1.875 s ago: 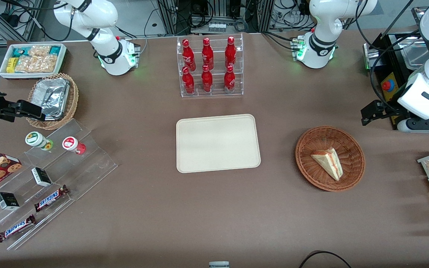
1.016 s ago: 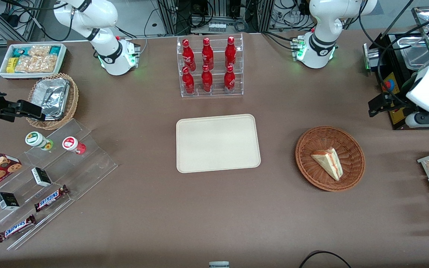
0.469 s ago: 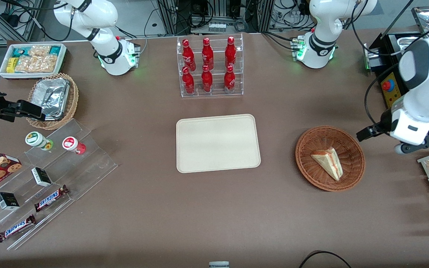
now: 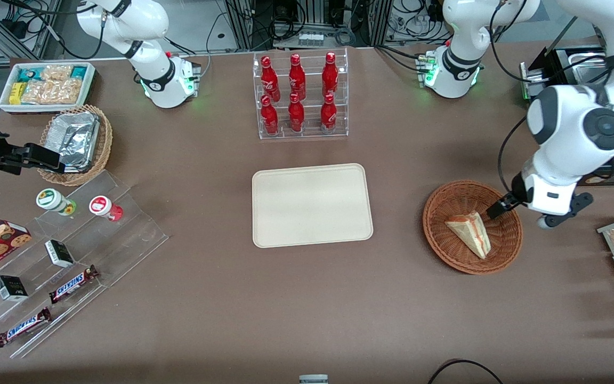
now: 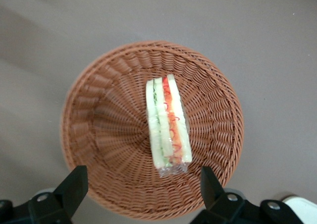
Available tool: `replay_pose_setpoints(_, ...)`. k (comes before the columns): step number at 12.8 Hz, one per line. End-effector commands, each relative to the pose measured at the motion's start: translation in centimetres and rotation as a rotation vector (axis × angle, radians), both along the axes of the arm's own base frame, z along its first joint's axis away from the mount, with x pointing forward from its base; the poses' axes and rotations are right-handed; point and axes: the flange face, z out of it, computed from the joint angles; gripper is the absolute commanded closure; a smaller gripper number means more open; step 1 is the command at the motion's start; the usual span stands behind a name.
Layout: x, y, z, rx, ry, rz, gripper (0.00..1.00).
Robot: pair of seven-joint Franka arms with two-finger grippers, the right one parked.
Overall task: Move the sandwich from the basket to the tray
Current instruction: 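Lower the left gripper and close it on the wrapped sandwich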
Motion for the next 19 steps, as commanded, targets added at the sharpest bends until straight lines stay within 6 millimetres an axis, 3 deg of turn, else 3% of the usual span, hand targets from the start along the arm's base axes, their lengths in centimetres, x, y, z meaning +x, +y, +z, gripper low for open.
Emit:
replay_pose_setpoints(1, 0.1, -2.3, -2.9, -0.008, -0.017, 0.034, 0.00)
replay_pose_setpoints(5, 0.0, -2.5, -6.2, -0.016, -0.018, 0.031, 0.00)
replay_pose_setpoints(14, 0.4, -1.9, -10.9, -0.025, -0.023, 0.039, 0.01)
replay_pose_setpoints(16, 0.4, -1.7, -11.4, -0.024, -0.017, 0.043, 0.16)
replay_pose_setpoints(18, 0.3, -1.6, -11.5, -0.024, -0.015, 0.042, 0.56)
replay_pose_setpoints(19, 0.4, -1.6, -11.4, -0.024, -0.017, 0.042, 0.71)
